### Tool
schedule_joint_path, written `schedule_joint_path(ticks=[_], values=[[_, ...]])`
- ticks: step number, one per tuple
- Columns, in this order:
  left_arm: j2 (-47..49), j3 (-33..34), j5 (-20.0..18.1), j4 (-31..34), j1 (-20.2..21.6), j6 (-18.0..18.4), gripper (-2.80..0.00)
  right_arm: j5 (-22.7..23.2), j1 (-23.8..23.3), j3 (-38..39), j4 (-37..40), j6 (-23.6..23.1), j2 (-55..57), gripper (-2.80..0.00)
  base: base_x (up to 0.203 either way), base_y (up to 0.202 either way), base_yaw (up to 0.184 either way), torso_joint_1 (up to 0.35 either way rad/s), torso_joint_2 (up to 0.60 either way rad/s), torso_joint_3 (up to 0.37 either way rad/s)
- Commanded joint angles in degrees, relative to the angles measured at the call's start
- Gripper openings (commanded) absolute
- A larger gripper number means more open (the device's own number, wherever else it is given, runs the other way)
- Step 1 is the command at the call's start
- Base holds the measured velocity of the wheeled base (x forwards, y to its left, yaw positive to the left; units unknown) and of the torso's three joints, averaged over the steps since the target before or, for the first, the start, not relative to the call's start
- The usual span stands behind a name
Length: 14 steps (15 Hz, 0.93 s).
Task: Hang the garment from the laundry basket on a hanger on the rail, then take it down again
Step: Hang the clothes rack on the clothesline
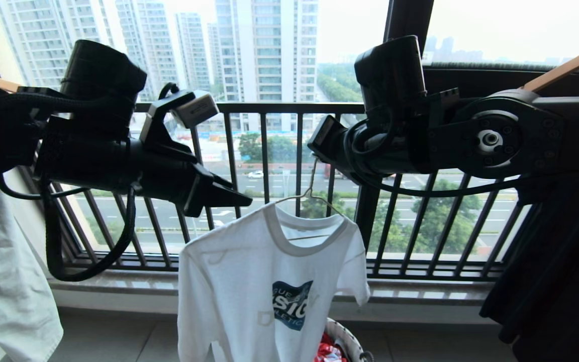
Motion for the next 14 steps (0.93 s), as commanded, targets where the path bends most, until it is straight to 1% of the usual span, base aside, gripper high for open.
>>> schedule_joint_path(ticks=[1,3,6,9,12,14], values=[[3.0,-0.5,-0.2,0.1,-1.2,0.5,0.0,-0.1,0.0,-0.1,0.0,0.2,-0.1,-2.8,0.0,0.0,0.0,0.0,0.0,0.0],[4.8,-0.3,-0.1,0.0,-1.8,2.4,0.0,-0.1,0.0,-0.1,-0.1,0.2,-0.2,-2.8,0.0,0.0,0.0,0.0,0.0,0.0],[8.0,-0.4,-0.1,-0.1,-1.8,4.1,0.0,-0.1,0.0,-0.1,-0.1,0.1,-0.3,-2.8,0.0,0.0,0.0,0.0,0.0,0.0],[10.1,-0.4,-0.1,-1.6,-1.8,4.2,0.0,-0.1,0.0,-0.1,-0.1,0.1,-0.5,-2.8,0.0,0.0,0.0,0.0,0.0,0.0],[12.0,-0.2,-0.1,-4.4,-1.8,4.2,0.0,-0.1,0.0,-0.1,-0.1,0.1,-0.5,-2.8,0.0,0.0,0.0,0.0,0.0,0.0],[13.2,-0.2,0.0,-4.7,-1.8,4.2,0.0,-0.1,0.0,-0.1,-0.1,0.1,-0.5,-2.8,0.0,0.0,0.0,0.0,0.0,0.0]])
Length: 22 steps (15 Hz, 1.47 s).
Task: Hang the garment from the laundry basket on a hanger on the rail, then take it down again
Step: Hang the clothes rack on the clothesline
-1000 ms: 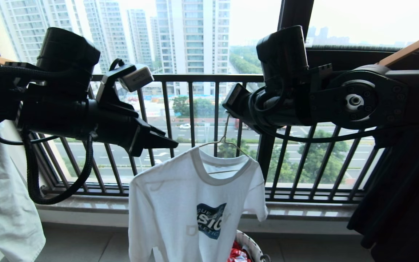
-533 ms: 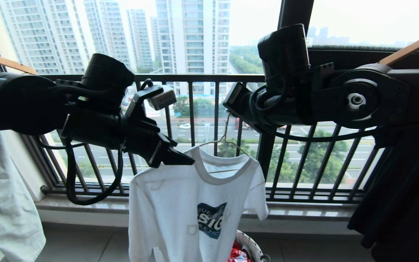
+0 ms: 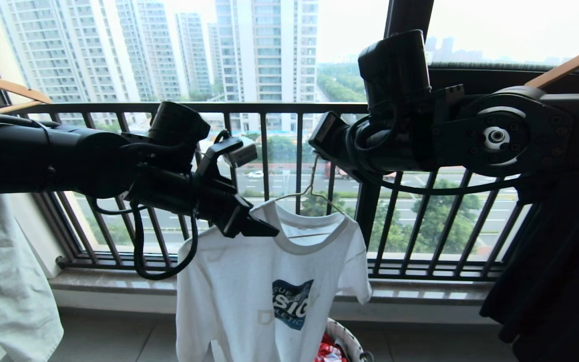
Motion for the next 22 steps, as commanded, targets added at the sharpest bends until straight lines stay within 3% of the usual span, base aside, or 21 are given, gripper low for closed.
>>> schedule_joint_path(ticks=[1,8,9,22], values=[[2.1,-0.2,-0.1,0.0,0.0,0.1,0.0,-0.1,0.0,0.0,0.1,0.3,-0.1,-2.8,0.0,0.0,0.0,0.0,0.0,0.0],[3.2,0.1,0.1,-0.9,0.0,0.3,0.0,-0.1,0.0,-0.1,0.1,0.2,-0.1,-2.8,0.0,0.0,0.0,0.0,0.0,0.0],[3.1,0.1,0.1,-1.0,0.0,0.3,-2.8,-0.1,0.0,-0.1,0.1,0.2,-0.1,-2.8,0.0,0.0,0.0,0.0,0.0,0.0],[3.0,1.1,-0.1,-4.2,-0.1,0.7,-2.8,0.1,0.0,0.1,0.1,-1.8,-0.1,-2.8,0.0,0.0,0.0,0.0,0.0,0.0]])
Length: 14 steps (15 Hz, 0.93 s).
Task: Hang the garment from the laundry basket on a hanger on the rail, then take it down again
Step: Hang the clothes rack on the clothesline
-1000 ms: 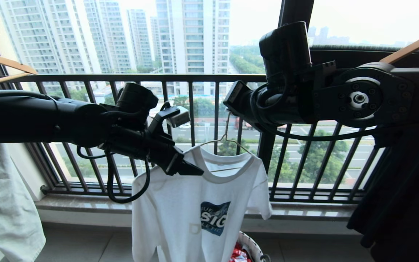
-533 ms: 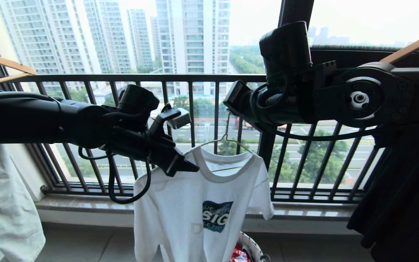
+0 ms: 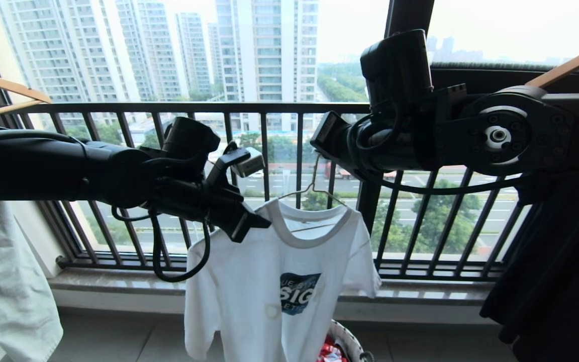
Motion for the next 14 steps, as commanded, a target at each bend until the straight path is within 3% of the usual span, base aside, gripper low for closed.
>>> schedule_joint_path(ticks=[1,9,10,14], values=[[-0.2,0.1,-0.1,0.1,0.0,0.0,-2.8,-0.1,0.0,0.0,0.2,-0.2,0.0,-2.8,0.0,0.0,0.0,0.0,0.0,0.0],[-0.2,-0.2,-0.1,-0.2,0.0,0.0,-2.8,0.0,0.0,0.4,0.3,-0.8,0.3,-2.8,0.0,0.0,0.0,0.0,0.0,0.0],[-0.3,-0.2,-0.1,-0.2,0.0,0.0,-2.8,0.0,0.0,0.5,0.4,-0.7,0.3,0.0,0.0,0.0,0.0,0.0,0.0,0.0],[-0.7,-0.1,-0.1,-0.2,0.0,0.0,-2.8,0.0,0.0,0.5,0.2,-0.7,0.3,0.0,0.0,0.0,0.0,0.0,0.0,0.0]])
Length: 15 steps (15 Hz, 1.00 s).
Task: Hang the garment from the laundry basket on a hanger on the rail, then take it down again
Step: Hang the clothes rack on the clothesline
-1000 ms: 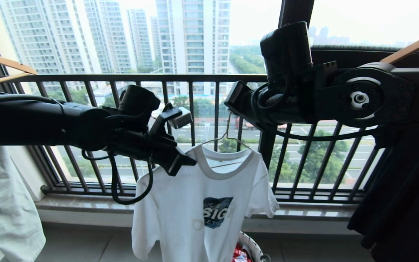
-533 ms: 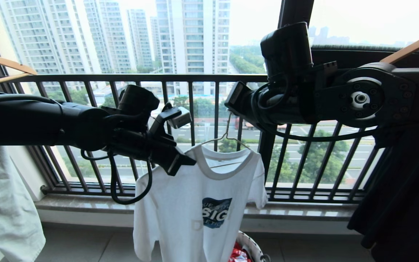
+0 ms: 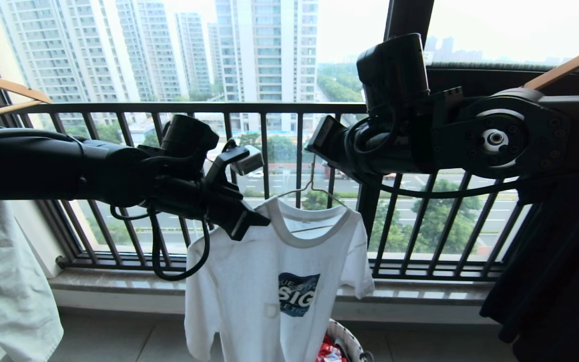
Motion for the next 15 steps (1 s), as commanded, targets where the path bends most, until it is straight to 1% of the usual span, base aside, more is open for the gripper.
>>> schedule_joint_path(ticks=[1,4,8,10,12,13,15], values=[[-0.3,0.0,-0.2,0.1,0.0,0.1,-2.8,-0.1,0.0,0.0,0.0,0.3,0.2,0.0,0.0,0.0,0.0,0.0,0.0,0.0],[-0.4,-0.2,0.0,0.1,0.1,0.0,-2.8,-0.2,0.0,0.2,0.3,0.0,-0.1,0.0,0.0,0.0,0.0,0.0,0.0,0.0],[-0.9,-0.2,0.2,0.1,0.3,0.0,-2.8,-0.1,0.2,5.3,0.2,-5.8,-5.5,0.0,0.0,0.0,0.0,0.0,0.0,0.0],[-1.4,-0.3,0.2,0.1,0.3,-0.2,-2.8,0.2,1.3,7.6,0.2,-7.7,-9.7,0.0,0.0,0.0,0.0,0.0,0.0,0.0],[-1.7,-0.2,0.3,0.1,0.4,-0.4,-2.8,0.5,3.5,9.7,0.2,-8.6,-13.6,0.0,0.0,0.0,0.0,0.0,0.0,0.0],[-1.9,-0.1,0.3,0.1,0.4,-0.6,-2.8,0.7,4.6,10.9,0.2,-9.8,-15.3,0.0,0.0,0.0,0.0,0.0,0.0,0.0],[-3.2,0.4,0.3,0.1,0.5,-1.5,-2.8,0.8,5.8,12.0,0.3,-11.6,-17.3,0.0,0.0,0.0,0.0,0.0,0.0,0.0]])
